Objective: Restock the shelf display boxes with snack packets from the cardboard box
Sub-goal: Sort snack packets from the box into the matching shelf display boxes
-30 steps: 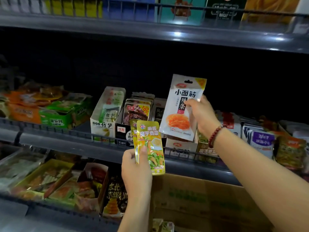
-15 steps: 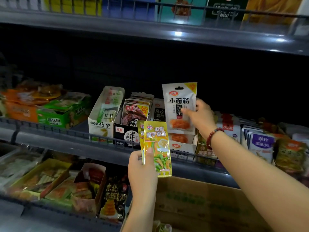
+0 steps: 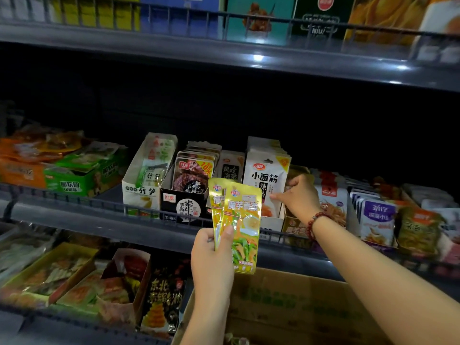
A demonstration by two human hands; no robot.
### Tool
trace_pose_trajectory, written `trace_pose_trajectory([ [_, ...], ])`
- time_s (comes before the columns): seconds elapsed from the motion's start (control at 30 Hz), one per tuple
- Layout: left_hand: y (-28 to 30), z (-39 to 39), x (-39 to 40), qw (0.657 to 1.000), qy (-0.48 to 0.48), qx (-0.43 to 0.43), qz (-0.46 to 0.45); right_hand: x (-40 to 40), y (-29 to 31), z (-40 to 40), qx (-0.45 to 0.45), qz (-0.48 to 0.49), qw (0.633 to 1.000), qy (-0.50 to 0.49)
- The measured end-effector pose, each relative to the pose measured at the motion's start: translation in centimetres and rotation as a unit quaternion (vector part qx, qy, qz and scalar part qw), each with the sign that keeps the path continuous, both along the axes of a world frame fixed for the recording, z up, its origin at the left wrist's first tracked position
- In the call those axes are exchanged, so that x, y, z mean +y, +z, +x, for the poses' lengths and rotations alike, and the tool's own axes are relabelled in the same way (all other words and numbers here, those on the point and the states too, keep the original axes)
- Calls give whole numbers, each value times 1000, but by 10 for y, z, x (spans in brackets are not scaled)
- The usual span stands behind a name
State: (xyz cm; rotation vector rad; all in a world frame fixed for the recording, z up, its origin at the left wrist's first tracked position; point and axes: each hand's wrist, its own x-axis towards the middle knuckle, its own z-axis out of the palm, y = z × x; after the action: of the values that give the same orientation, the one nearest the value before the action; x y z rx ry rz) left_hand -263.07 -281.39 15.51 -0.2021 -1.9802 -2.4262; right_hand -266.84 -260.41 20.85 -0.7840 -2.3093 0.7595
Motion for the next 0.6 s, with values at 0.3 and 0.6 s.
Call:
trace_pose_trajectory([
  [0.3,7,22,18,998,-52,35,-15,-51,5,88,21,-283,930,234],
  [0.6,6,51,40,977,-114,119,-138,-37,-12,127,116,-388,891,204],
])
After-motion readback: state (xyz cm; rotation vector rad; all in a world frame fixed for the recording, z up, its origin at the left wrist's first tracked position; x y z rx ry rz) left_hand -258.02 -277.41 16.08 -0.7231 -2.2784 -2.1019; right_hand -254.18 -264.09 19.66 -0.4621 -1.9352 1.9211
